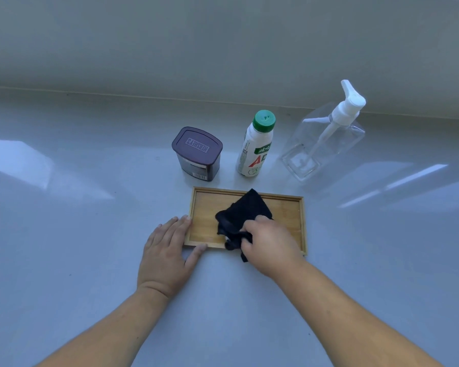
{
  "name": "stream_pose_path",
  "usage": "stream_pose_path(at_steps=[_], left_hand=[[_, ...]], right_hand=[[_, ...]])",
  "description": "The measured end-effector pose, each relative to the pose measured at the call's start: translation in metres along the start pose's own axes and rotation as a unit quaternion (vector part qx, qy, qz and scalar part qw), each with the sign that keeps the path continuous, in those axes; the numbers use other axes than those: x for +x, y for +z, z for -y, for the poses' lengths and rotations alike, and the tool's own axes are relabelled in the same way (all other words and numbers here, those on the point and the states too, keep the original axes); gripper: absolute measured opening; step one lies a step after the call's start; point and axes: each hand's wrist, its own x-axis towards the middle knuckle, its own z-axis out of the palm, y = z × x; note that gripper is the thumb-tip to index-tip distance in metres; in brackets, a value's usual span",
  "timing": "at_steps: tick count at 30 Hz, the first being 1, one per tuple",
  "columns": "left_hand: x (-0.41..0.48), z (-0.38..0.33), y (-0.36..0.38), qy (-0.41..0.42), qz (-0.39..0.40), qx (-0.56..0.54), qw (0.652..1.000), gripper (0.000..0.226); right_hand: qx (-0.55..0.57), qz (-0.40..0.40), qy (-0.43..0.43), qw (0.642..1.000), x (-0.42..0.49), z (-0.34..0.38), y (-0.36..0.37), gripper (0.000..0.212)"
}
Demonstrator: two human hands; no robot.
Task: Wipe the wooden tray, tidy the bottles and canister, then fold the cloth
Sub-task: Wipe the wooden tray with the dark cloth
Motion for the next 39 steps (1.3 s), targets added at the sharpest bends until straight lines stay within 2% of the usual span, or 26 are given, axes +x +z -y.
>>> stream_pose_path(at_steps=[3, 6, 8, 13, 19, 23, 26, 30, 32, 34, 37, 39], left_hand=[[0.001, 0.001, 0.001, -0.001, -0.006, -0.008, 1.0, 0.072], [0.0, 0.002, 0.002, -0.001, -0.006, -0.008, 1.0, 0.072], [0.0, 0.001, 0.001, -0.001, -0.009, -0.01, 1.0, 0.072], [0.001, -0.001, -0.002, -0.001, -0.001, -0.014, 1.0, 0.072], [0.0, 0.002, -0.001, -0.004, 0.008, -0.022, 1.0, 0.068], [0.001, 0.003, 0.001, -0.009, -0.006, -0.025, 1.0, 0.055], [0.0, 0.003, 0.003, -0.01, 0.003, -0.013, 1.0, 0.069], [0.0, 0.003, 0.002, -0.008, 0.008, -0.017, 1.0, 0.076], [0.0, 0.002, 0.001, -0.009, 0.013, -0.009, 1.0, 0.078], [0.0, 0.001, -0.001, -0.008, 0.009, -0.014, 1.0, 0.077], [0.0, 0.0, -0.002, -0.012, 0.004, -0.033, 0.999, 0.073], [0.0, 0.001, -0.002, -0.02, 0.008, -0.021, 1.0, 0.079]], right_hand=[[-0.103, -0.054, 0.084, 0.99, -0.021, -0.04, -0.016, 0.012], [-0.066, -0.08, 0.161, 0.981, -0.026, -0.056, -0.024, 0.013], [-0.028, -0.094, 0.166, 0.981, -0.018, -0.046, -0.018, 0.013], [0.084, -0.123, 0.095, 0.984, 0.026, 0.01, 0.008, 0.016], [0.127, -0.072, -0.017, 0.989, 0.062, 0.08, 0.035, 0.018], [0.115, -0.024, -0.037, 0.992, 0.053, 0.074, 0.036, 0.017], [0.098, 0.036, -0.059, 0.993, 0.043, 0.058, 0.028, 0.014], [0.04, 0.099, -0.081, 0.991, 0.028, 0.031, 0.01, 0.03], [0.015, 0.106, -0.054, 0.993, 0.017, 0.007, -0.002, 0.031], [-0.015, 0.067, 0.007, 0.998, 0.002, -0.02, -0.013, 0.023], [0.027, 0.013, 0.13, 0.991, -0.018, -0.044, -0.017, 0.008], [0.052, 0.019, 0.154, 0.987, -0.023, -0.043, -0.014, 0.008]])
